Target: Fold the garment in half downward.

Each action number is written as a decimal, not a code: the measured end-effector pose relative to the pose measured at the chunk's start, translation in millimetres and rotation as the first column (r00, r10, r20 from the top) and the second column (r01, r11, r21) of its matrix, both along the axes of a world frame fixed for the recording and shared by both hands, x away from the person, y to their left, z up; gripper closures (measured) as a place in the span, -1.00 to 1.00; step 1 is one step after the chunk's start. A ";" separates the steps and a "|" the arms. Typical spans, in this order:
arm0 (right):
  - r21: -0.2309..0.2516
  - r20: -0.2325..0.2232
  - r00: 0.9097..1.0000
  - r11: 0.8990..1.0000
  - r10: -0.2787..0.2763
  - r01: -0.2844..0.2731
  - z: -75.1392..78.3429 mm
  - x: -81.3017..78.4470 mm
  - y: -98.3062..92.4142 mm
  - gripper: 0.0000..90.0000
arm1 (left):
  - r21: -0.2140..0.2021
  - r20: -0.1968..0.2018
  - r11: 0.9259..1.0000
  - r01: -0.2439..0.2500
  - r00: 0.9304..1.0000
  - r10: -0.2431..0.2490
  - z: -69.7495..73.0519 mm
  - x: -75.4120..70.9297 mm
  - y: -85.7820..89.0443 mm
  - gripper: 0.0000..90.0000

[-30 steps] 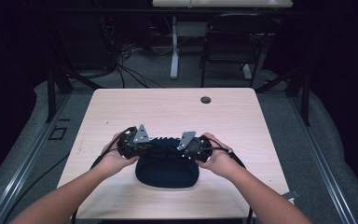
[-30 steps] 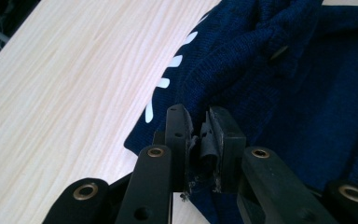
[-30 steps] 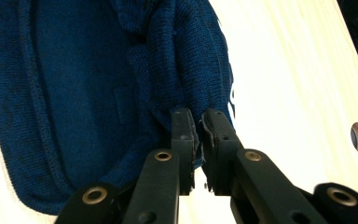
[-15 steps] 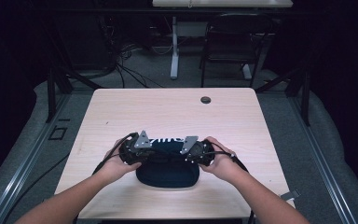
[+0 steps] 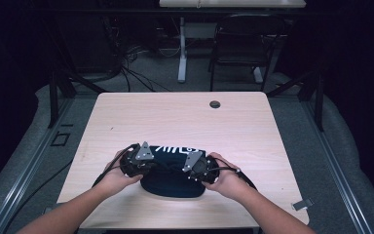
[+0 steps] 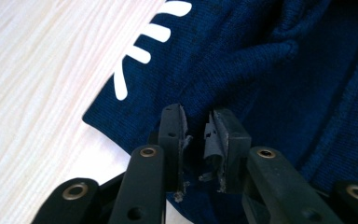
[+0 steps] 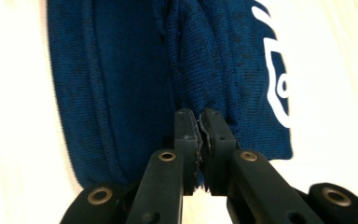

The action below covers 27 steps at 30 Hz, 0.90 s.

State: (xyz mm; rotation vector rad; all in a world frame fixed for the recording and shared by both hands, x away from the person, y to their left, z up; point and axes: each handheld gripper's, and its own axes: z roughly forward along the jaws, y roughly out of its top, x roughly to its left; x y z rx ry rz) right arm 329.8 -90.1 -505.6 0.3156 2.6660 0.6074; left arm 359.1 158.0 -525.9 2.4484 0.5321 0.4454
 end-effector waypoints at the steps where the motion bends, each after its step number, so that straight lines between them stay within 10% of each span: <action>1: -0.007 -0.004 1.000 1.000 0.004 -0.004 -0.7 -1.3 0.8 0.90 | 0.000 -0.005 1.000 0.004 1.000 -0.004 -1.1 -1.1 0.5 0.63; 10: 0.020 -0.084 0.996 1.000 0.005 -0.003 -14.7 -15.4 8.7 0.80 | -0.031 -0.040 0.999 0.041 0.998 -0.043 -5.9 -14.0 6.2 0.40; 20: 0.052 -0.068 0.998 0.999 -0.012 0.016 -33.2 -29.6 0.8 0.73 | -0.039 -0.036 0.998 0.049 0.998 -0.051 -16.1 -29.2 13.4 0.46; 27: 0.117 -0.024 0.999 0.992 -0.036 0.039 -19.5 -37.3 -7.9 0.66 | -0.031 -0.063 0.999 0.039 0.997 -0.041 -24.2 -36.0 20.0 0.46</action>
